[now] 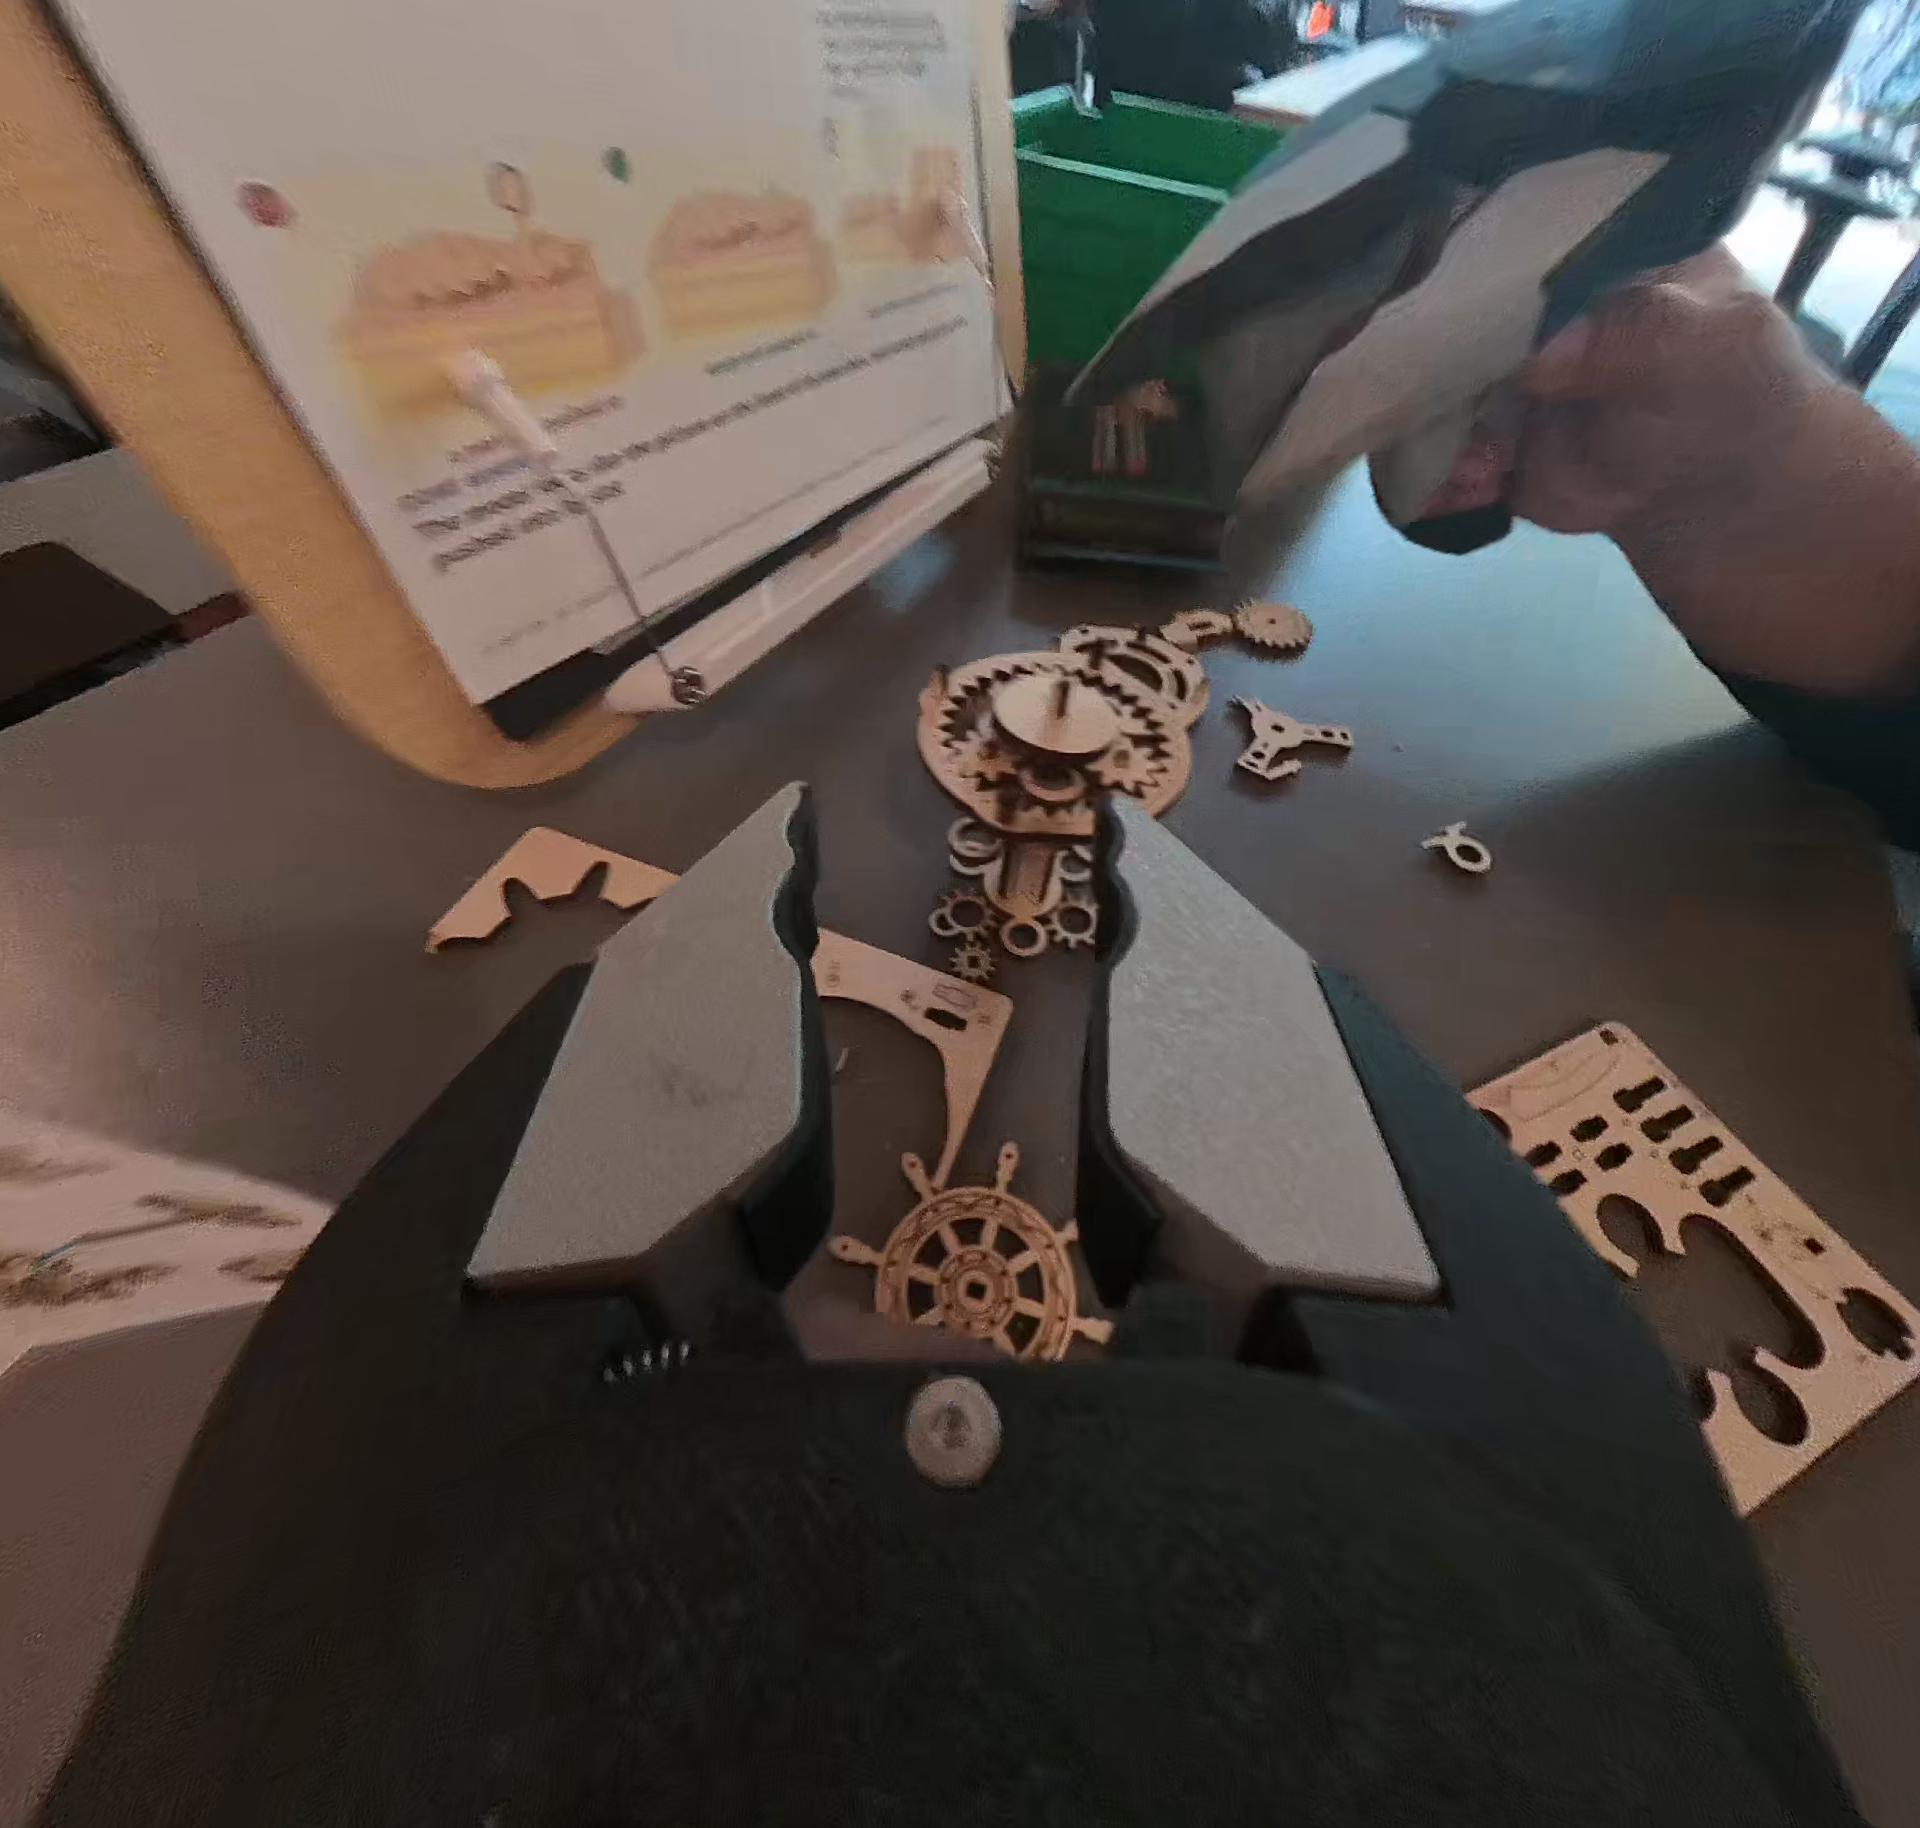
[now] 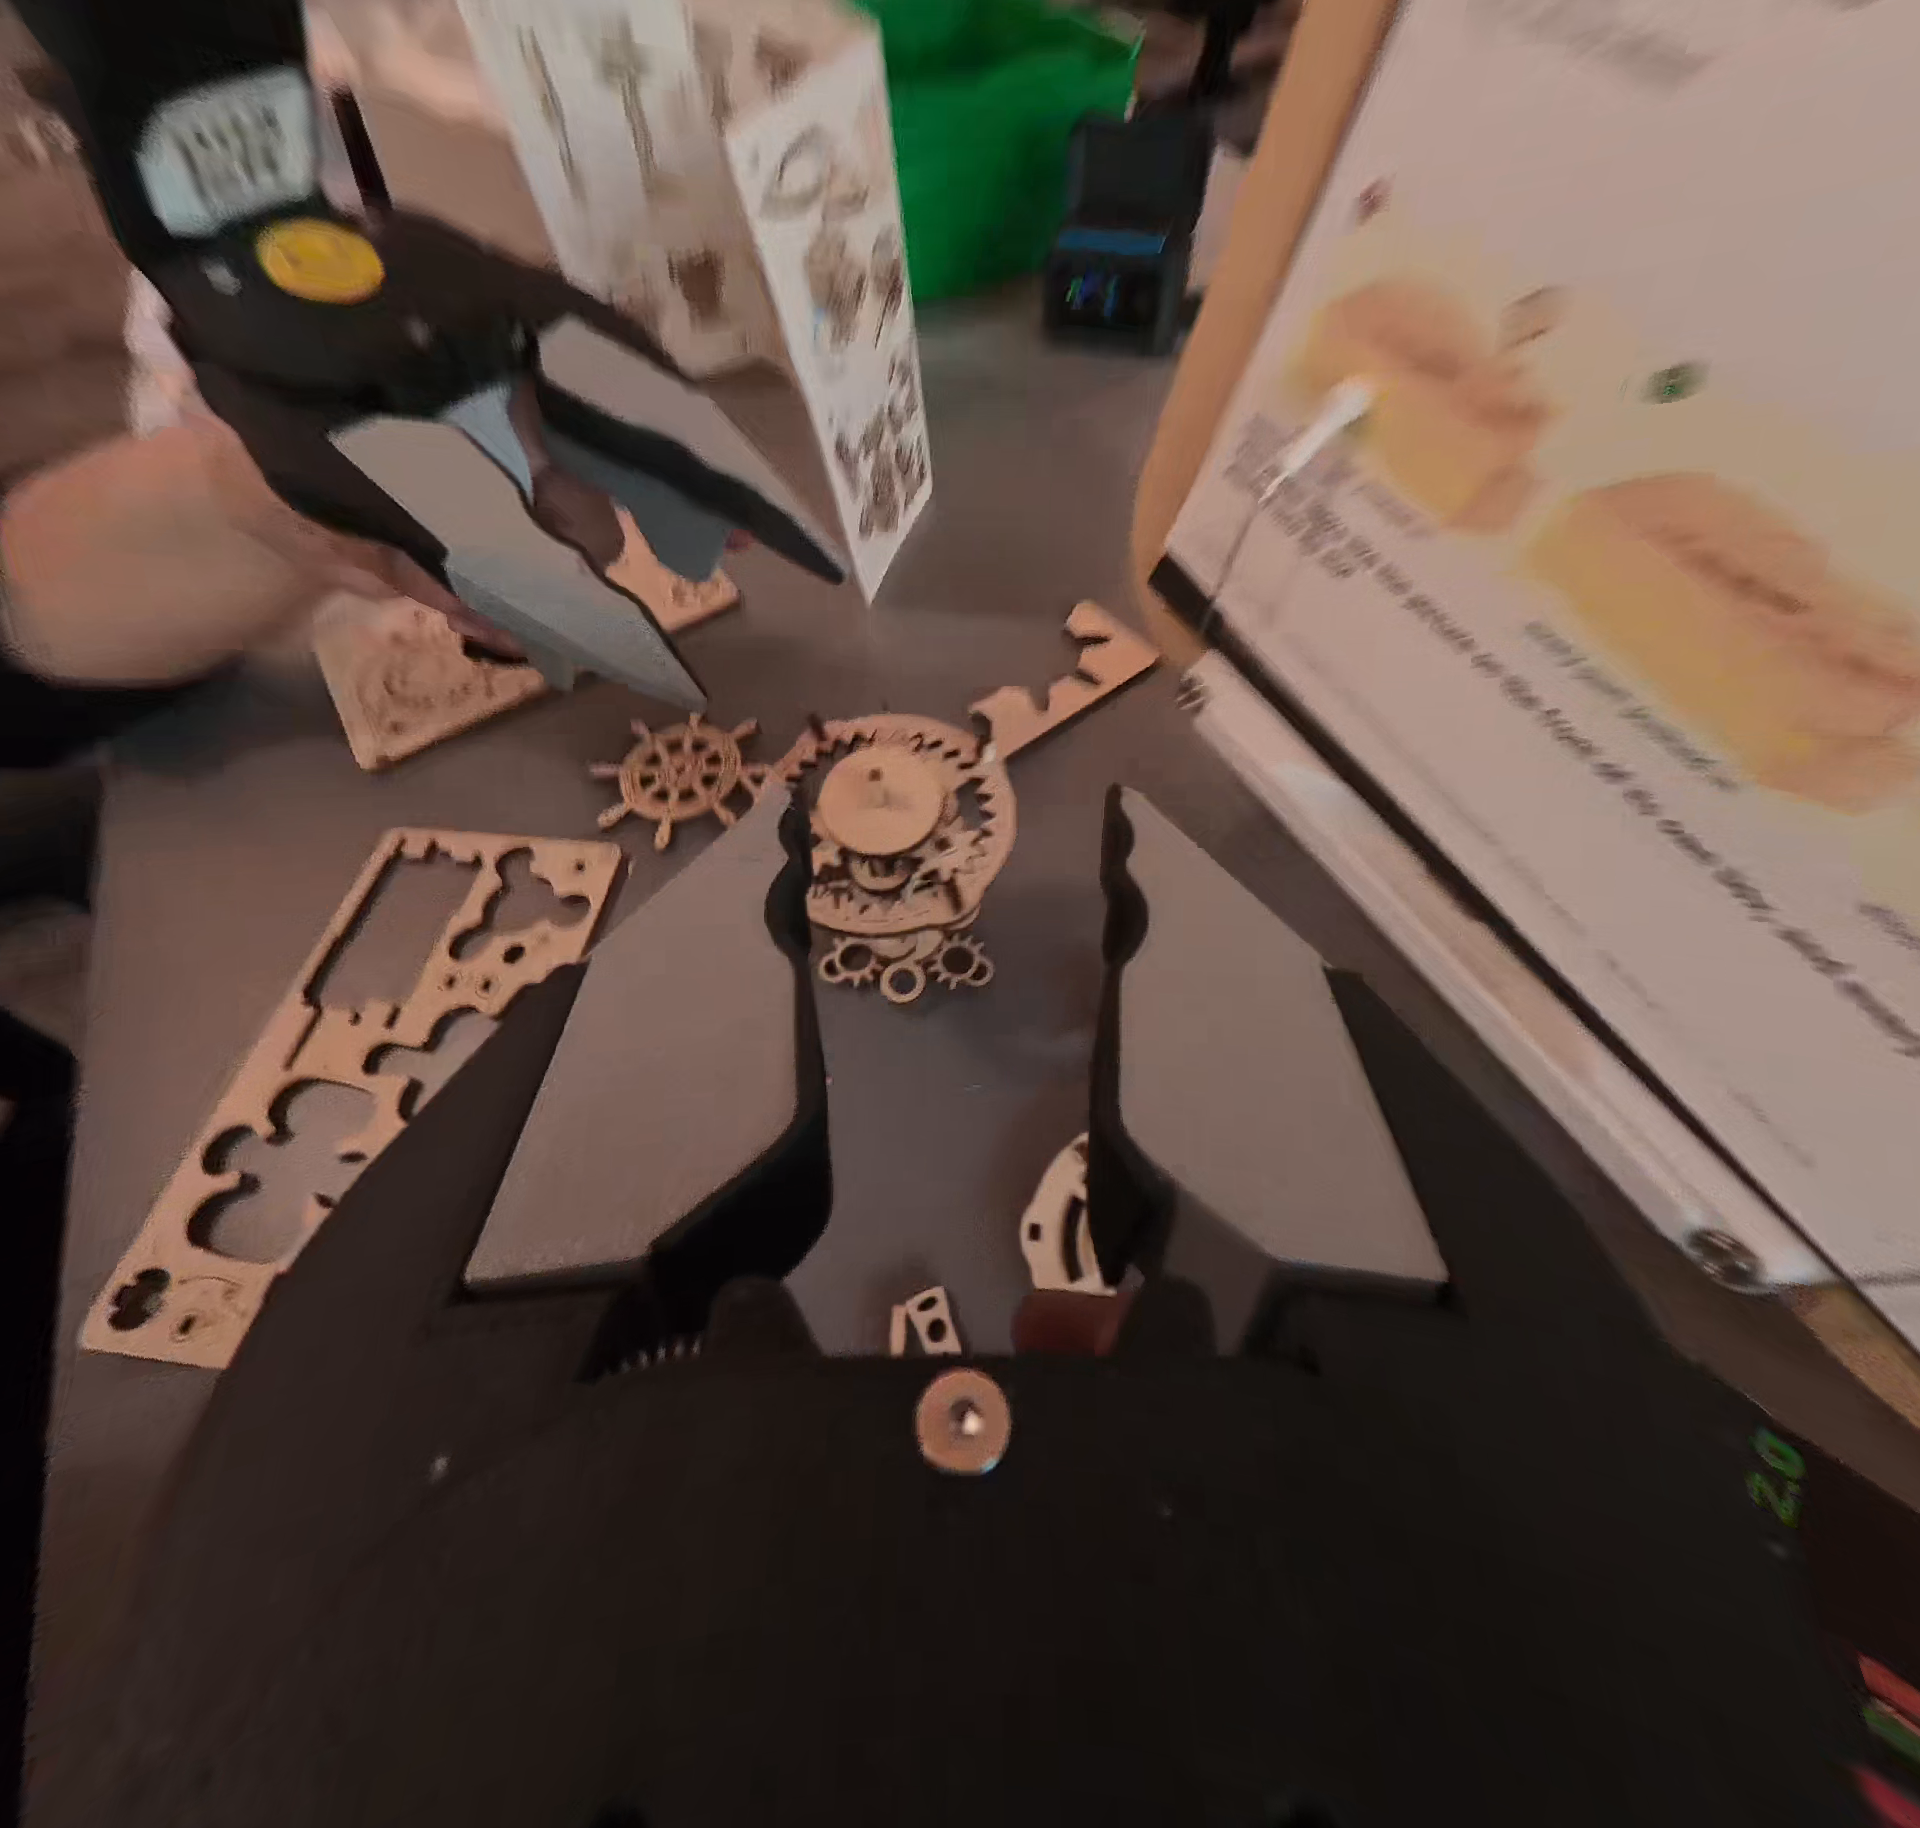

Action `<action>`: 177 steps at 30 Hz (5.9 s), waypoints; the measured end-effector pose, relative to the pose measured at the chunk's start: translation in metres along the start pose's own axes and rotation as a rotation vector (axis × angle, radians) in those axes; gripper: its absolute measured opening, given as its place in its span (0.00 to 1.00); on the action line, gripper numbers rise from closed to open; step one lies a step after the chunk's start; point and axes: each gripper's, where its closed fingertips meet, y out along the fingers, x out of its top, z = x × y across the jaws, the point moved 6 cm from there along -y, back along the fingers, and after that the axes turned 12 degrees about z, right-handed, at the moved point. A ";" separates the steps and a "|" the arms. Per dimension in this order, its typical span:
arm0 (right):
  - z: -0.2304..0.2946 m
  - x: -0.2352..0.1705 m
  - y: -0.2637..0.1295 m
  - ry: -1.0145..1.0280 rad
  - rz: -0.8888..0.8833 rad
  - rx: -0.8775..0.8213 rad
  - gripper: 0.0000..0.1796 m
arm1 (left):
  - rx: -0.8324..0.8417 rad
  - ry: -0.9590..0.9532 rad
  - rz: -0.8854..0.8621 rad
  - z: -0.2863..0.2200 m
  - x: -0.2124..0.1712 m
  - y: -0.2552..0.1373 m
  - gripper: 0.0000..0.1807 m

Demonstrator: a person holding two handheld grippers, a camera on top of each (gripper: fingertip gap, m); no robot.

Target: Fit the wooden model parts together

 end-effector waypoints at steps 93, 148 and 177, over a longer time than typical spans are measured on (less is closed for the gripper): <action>0.018 -0.011 0.039 0.173 0.161 0.169 0.16 | -0.071 0.040 0.091 -0.034 -0.011 0.062 0.08; 0.041 -0.011 0.010 -0.223 0.138 0.219 0.16 | -0.202 0.161 0.022 -0.057 -0.014 0.046 0.09; 0.021 -0.001 -0.047 -0.262 -0.124 0.255 0.00 | -0.333 0.110 0.050 -0.064 -0.017 0.044 0.08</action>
